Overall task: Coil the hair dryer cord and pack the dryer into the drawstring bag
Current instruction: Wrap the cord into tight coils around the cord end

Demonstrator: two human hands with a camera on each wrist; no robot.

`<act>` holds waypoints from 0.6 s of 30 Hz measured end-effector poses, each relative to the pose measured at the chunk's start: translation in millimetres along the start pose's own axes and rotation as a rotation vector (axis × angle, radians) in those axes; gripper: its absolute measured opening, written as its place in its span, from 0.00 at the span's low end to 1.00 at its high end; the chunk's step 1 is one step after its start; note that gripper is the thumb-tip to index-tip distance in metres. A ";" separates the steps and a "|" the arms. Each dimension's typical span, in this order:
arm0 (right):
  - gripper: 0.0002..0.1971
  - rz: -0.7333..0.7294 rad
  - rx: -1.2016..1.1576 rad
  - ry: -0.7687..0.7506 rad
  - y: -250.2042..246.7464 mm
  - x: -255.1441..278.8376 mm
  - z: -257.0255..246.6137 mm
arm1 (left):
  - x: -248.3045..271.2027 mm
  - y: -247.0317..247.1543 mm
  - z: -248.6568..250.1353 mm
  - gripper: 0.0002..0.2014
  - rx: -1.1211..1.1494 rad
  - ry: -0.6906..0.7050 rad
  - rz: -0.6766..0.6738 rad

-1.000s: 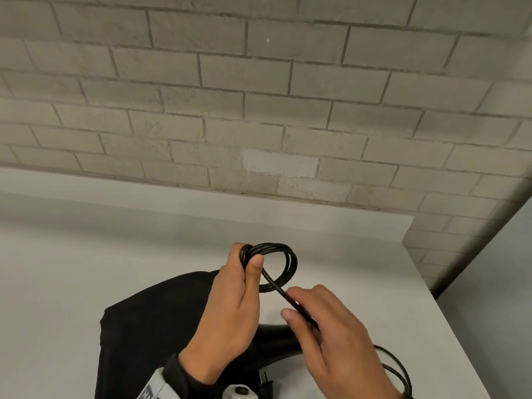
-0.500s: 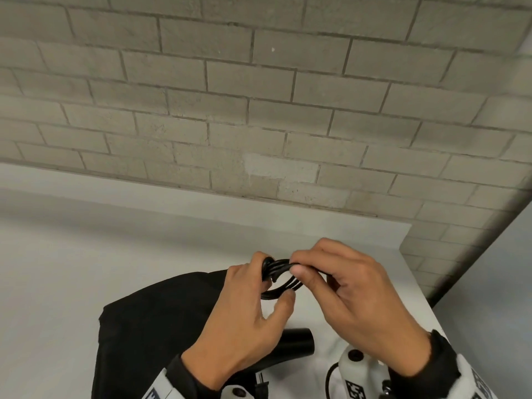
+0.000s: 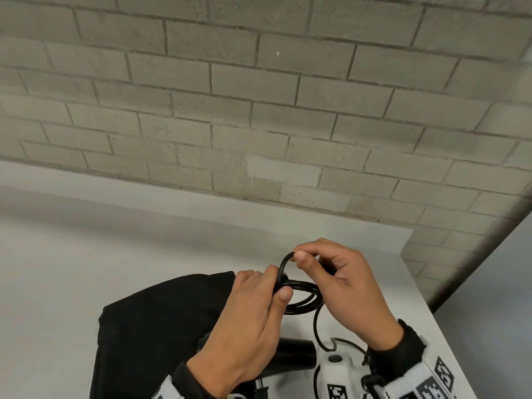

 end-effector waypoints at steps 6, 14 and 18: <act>0.08 -0.028 -0.289 0.110 13.4 11.8 20.1 | 0.7 1.0 -4.1 0.21 0.028 0.011 0.025; 0.12 -0.083 -0.393 0.065 11.7 27.3 23.8 | 0.9 -4.1 -1.7 0.11 0.232 -0.031 0.031; 0.18 -0.112 -0.278 0.036 9.8 30.6 19.5 | 1.0 -3.8 -4.1 0.10 0.327 -0.043 0.010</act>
Point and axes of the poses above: each hand's wrist, its own x-axis away from the middle knuckle, its own y-axis out of the palm, z = x × y, the point moved 4 cm from there along -x, towards the middle knuckle, and after that the axes turned 14 degrees about x, right-handed, at the moved point
